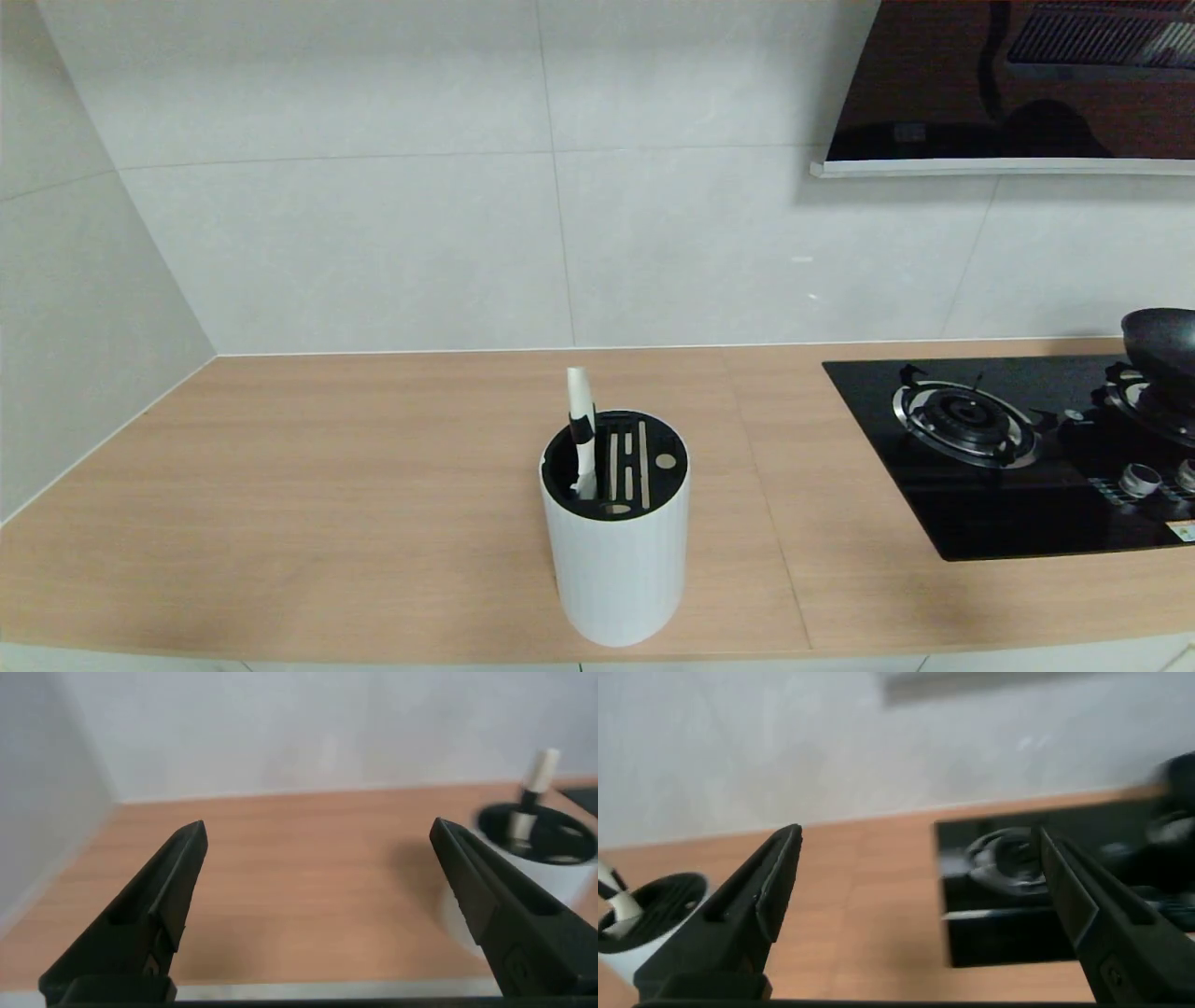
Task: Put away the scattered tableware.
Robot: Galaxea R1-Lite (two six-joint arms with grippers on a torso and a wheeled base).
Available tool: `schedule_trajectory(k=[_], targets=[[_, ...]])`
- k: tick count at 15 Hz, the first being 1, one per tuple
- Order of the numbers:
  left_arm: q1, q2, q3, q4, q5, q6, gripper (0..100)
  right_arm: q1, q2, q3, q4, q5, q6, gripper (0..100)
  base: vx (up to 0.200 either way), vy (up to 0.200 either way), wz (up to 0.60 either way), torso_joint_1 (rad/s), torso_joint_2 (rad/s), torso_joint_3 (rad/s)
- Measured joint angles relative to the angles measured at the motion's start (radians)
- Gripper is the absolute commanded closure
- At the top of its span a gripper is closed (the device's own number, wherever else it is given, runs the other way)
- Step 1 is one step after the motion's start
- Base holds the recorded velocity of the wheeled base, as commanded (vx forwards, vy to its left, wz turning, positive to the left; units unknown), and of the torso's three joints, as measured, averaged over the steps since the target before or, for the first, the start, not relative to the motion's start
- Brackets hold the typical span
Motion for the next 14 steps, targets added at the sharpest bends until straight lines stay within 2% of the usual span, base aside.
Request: schedule_trajectory(k=[4, 7, 9, 14], targets=[[0.094, -0.120, 0.064, -0.010, -0.017, 0.021, 0, -0.120, -0.275, 0.013, 0.177, 0.070, -0.125, 0, 0.000, 0.000, 0.00, 0.000, 0.00, 0.000], [0.152, -0.164, 0.082, -0.018, -0.028, 0.029, 0, -0.155, -0.380, 0.042, 0.190, 0.067, -0.128, 0, 0.000, 0.000, 0.00, 0.000, 0.00, 0.000], [0.183, -0.202, 0.116, -0.012, -0.051, 0.049, 0, -0.161, -0.407, 0.078, 0.189, 0.060, -0.122, 0, 0.000, 0.000, 0.00, 0.000, 0.00, 0.000], [0.209, -0.251, 0.338, -0.047, -0.101, 0.046, 0, -0.162, -0.424, 0.315, 0.184, 0.104, -0.098, 0, 0.000, 0.000, 0.00, 0.000, 0.00, 0.000]])
